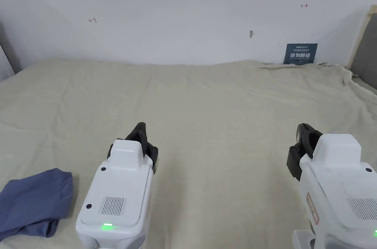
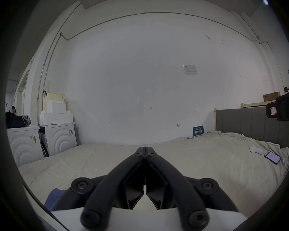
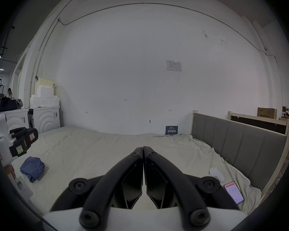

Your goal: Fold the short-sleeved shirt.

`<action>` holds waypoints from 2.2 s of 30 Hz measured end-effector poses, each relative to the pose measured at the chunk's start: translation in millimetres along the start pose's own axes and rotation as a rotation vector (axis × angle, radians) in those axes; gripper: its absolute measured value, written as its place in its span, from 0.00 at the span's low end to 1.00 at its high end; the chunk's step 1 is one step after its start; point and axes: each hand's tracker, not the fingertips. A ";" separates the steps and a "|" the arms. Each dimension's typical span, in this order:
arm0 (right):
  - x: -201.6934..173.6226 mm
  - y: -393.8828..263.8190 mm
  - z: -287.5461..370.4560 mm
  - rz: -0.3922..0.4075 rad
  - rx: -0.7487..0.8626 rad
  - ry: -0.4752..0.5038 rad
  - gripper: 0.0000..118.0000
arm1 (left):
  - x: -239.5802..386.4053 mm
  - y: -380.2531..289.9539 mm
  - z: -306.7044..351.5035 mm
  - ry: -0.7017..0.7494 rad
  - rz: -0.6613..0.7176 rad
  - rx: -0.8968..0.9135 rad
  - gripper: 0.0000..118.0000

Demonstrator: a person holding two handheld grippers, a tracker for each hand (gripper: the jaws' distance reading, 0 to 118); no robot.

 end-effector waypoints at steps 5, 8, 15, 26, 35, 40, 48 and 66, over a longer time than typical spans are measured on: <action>-1.1 0.8 0.5 0.000 0.004 -0.001 0.00 | -0.9 0.5 0.4 0.008 0.004 0.006 0.00; -0.7 0.4 0.6 -0.001 0.005 0.001 0.00 | -2.4 0.1 -0.2 0.008 0.006 0.005 0.00; -4.8 3.4 3.6 0.005 0.005 -0.003 0.01 | -3.3 0.7 0.8 0.011 0.011 0.009 0.00; 0.8 6.4 7.0 -0.016 0.019 -0.024 0.83 | -18.7 3.0 -5.9 0.013 0.108 -0.039 1.00; 1.5 9.5 6.7 -0.031 0.015 -0.025 0.85 | -18.0 4.1 -3.2 0.002 0.073 -0.017 1.00; 5.0 5.6 3.5 -0.029 0.013 -0.021 0.85 | -18.2 3.6 -4.9 0.000 0.077 -0.022 1.00; 0.8 8.9 6.0 -0.030 0.023 -0.019 0.85 | -18.1 5.3 -4.3 -0.002 0.062 -0.013 1.00; 1.2 8.5 7.3 -0.027 0.027 -0.018 0.85 | -18.3 4.4 -3.4 0.006 0.056 -0.010 1.00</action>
